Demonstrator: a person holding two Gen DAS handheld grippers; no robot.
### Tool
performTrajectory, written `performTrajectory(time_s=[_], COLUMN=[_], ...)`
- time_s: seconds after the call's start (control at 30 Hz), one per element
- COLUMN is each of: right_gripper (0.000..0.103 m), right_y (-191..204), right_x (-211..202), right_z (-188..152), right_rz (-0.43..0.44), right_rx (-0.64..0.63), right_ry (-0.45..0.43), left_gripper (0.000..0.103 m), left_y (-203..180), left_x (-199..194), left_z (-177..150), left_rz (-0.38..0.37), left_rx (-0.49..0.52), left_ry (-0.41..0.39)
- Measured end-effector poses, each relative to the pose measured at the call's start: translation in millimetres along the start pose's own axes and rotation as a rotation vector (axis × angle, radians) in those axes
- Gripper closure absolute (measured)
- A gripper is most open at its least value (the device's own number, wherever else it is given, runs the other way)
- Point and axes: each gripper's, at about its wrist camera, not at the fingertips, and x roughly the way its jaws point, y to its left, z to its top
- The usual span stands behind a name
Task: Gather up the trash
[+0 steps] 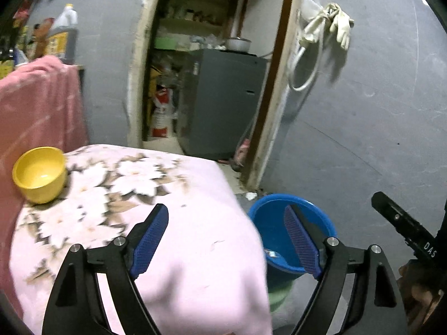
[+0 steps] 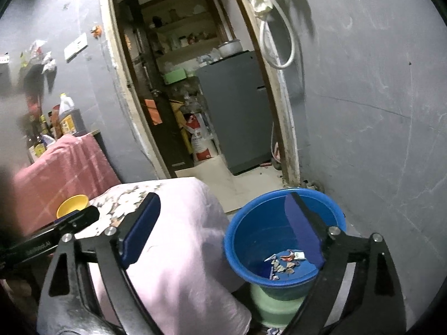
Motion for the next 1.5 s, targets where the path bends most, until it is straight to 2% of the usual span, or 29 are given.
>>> performTrajectory(time_s=[0.03,0.07,0.1,0.6,0.87,1.17,1.5], right_gripper=[0.0,0.0,0.0,0.0,0.0,0.0,0.0], right_y=[5,11,16,78,100,121,138], right_x=[-3,-8,-10,-57,-83,-107,-116], right_z=[-2,-5,-7,-48,-73,-103,-140], right_rz=[0.004,0.011,0.016,0.11,0.14,0.152,0.148], right_rx=[-0.006,-0.016,-0.023,-0.098,-0.123,-0.182,-0.241], right_ry=[-0.004,-0.012,-0.018,-0.084,-0.121,-0.161,-0.153], left_gripper=[0.019,0.011,0.008,0.004,0.003,0.003,0.003], left_y=[2,5,8,41,56,74,91], left_x=[-6,-14,-23,-118,-148,-176,-194], left_z=[-3,-6,-11,-59,-88,-125,-164], left_rz=[0.012,0.028,0.045,0.183,0.227,0.315,0.395], left_rx=[-0.002,-0.007,-0.014,0.016,-0.003,-0.053,-0.055], left_ry=[-0.008,-0.021,-0.041,-0.194,-0.21,-0.257,-0.279])
